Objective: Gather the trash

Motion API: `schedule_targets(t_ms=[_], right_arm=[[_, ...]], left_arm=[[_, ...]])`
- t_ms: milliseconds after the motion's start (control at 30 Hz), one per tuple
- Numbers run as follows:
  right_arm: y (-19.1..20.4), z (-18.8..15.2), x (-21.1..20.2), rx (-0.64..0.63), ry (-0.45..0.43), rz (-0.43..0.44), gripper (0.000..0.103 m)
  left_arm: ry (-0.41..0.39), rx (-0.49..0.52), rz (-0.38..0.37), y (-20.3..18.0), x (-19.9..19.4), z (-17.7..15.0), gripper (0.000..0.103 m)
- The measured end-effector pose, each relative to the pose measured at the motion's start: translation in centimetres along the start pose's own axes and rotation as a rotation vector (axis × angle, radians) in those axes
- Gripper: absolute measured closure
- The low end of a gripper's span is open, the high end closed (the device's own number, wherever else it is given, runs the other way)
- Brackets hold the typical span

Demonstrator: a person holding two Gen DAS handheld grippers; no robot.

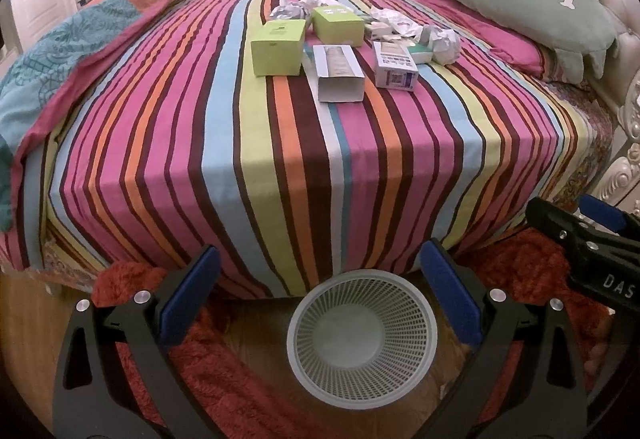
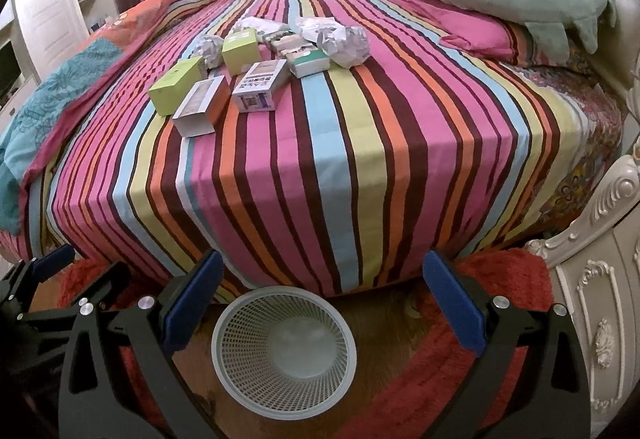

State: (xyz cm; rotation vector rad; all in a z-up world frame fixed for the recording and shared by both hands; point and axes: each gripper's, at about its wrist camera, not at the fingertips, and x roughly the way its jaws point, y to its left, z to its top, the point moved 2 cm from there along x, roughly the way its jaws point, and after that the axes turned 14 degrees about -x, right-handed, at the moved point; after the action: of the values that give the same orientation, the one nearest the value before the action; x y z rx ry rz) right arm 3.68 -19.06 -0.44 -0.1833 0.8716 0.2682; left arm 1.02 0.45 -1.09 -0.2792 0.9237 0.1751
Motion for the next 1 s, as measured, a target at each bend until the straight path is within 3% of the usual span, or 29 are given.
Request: schedule_targets(t_ms=[1000], right_arm=[[-0.19,0.22,-0.52,0.006,-0.014,-0.013,0.007]], left_arm=[[-0.023,-0.009,0.000,0.13,-0.45,0.09,0.006]])
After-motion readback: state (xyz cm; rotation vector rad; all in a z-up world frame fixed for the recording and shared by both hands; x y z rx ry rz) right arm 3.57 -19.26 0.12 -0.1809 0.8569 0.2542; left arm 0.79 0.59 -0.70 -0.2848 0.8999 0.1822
